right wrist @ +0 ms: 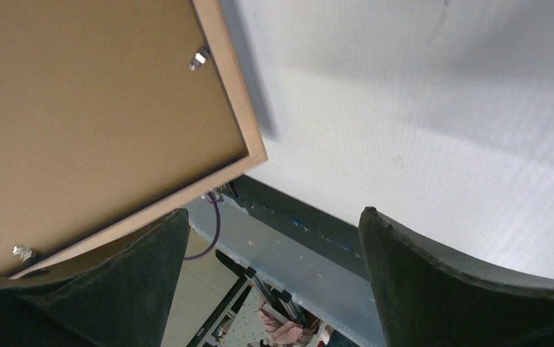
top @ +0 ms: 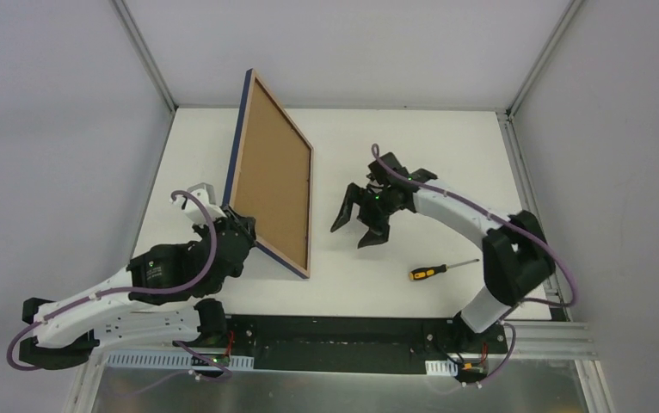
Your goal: Take the photo out of the frame
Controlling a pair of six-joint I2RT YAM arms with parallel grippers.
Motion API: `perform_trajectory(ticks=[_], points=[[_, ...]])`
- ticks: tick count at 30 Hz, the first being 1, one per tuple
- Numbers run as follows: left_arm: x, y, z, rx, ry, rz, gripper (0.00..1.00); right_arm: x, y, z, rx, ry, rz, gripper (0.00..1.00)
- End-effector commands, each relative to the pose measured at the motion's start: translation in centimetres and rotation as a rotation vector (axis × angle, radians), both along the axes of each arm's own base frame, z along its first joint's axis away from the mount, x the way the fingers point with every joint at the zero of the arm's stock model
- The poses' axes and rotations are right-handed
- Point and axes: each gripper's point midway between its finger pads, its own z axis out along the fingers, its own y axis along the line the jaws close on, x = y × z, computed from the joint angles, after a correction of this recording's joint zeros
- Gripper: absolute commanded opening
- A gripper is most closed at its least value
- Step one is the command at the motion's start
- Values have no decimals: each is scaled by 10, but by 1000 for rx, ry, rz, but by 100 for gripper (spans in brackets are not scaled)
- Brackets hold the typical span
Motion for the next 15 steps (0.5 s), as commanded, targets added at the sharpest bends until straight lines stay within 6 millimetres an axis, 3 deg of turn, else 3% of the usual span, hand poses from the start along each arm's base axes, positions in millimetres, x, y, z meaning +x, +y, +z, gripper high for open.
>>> perform_trajectory(ticks=[1,6,15], points=[[-4,21,-9,-4,20,64,0,22,44,-16,55,-6,29,84],[-10,28,-20,-3,56,65,0,34,75,-43,141,19,67,71],[-18,43,-32,27,102,76,0,53,110,-68,268,49,74,71]])
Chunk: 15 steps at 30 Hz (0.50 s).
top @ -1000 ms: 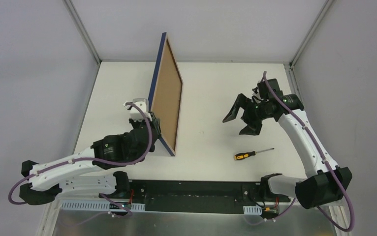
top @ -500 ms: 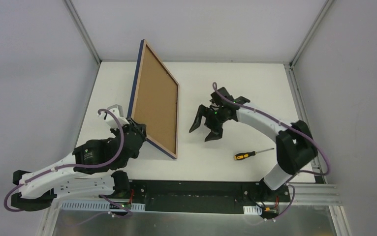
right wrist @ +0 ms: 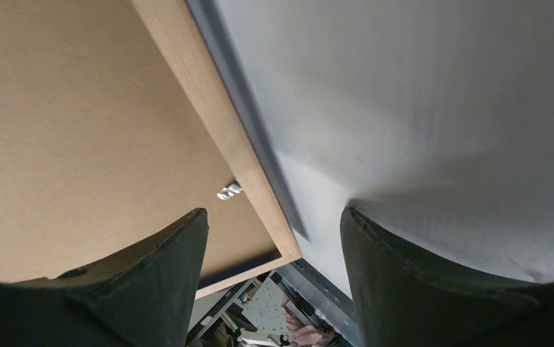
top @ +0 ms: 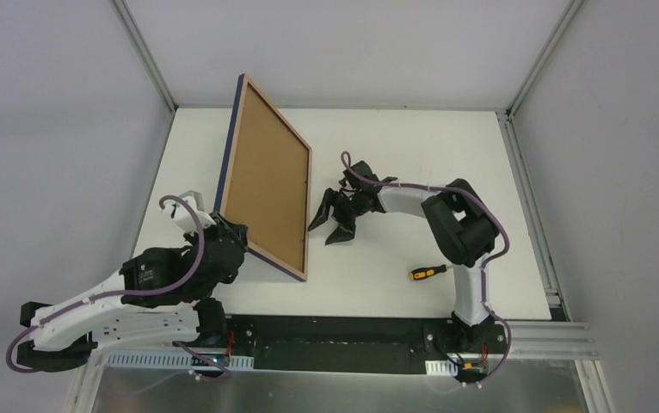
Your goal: Take the photo out of the frame
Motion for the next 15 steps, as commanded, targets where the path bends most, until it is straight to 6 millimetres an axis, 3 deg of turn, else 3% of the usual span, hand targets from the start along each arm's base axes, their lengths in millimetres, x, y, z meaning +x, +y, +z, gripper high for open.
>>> perform_trajectory(ticks=[1,8,15], points=[[-8,22,-15,74,50,22,0,18,32,16,155,-45,11,70],[-11,19,-25,71,84,13,0,22,48,2,204,-33,-1,57],[-11,19,-27,72,88,18,0,20,44,-14,153,-55,-14,45]])
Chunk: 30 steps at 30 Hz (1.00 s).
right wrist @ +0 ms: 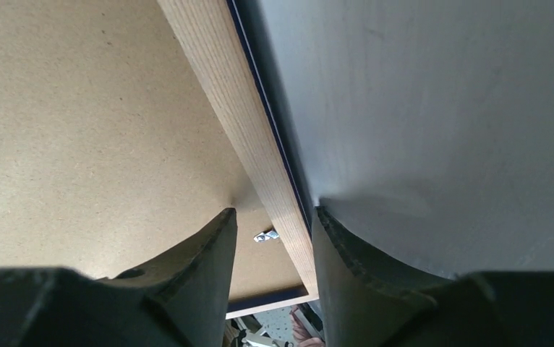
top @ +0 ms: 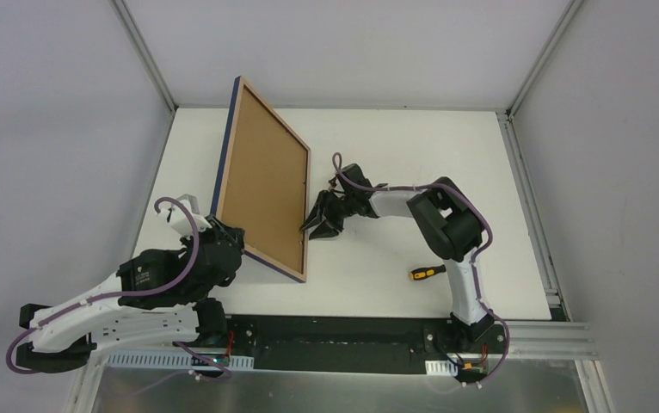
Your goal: Take the photo out of the frame
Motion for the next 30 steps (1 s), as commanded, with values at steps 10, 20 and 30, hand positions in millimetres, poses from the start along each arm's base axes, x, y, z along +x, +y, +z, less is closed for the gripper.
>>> perform_trajectory(ticks=[10,20,30], points=[[-5,6,-22,100,75,2,0,5,5,-14,8,-64,6,14],[-7,7,-33,98,96,16,47,9,-33,-6,-38,-102,-68,0],[-3,-3,-51,121,130,66,92,3,-107,-29,-346,-144,-101,0]])
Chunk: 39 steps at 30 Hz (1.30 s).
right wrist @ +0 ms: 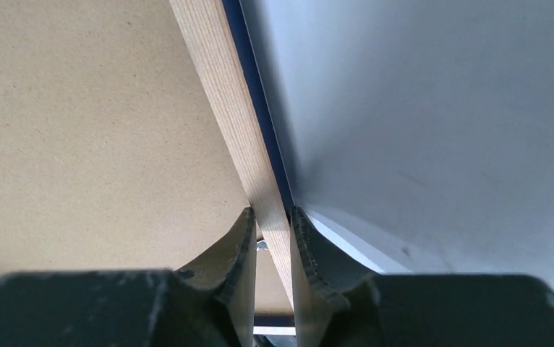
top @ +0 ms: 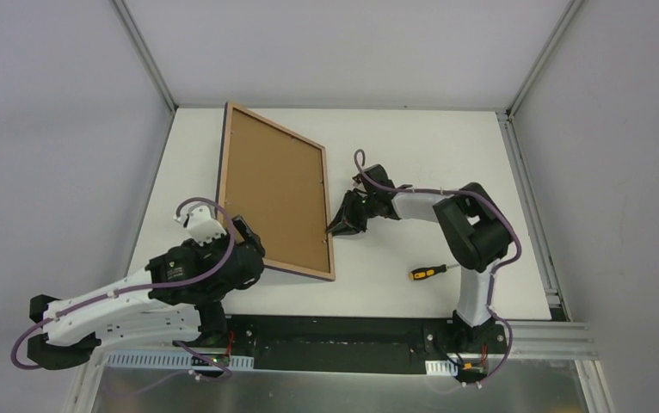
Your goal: Take the photo out of the frame
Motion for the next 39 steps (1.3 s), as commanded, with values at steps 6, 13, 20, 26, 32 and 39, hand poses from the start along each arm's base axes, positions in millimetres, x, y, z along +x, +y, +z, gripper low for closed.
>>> perform_trajectory(ticks=[6,13,20,26,32,39], points=[[2,-8,-28,-10,96,96,99,3,-84,-23,-349,-15,-131,0],[0,-9,-38,-7,204,116,99,12,-128,-23,-473,-32,-198,0],[7,-23,-16,79,264,21,99,18,-147,-21,-533,-48,-200,0],[30,-39,34,171,245,-96,99,22,-149,-5,-559,-53,-191,0],[52,-65,67,174,232,-169,99,25,-151,50,-577,-97,-182,50],[62,-100,63,153,265,-284,99,-3,-187,101,-655,-128,-265,89]])
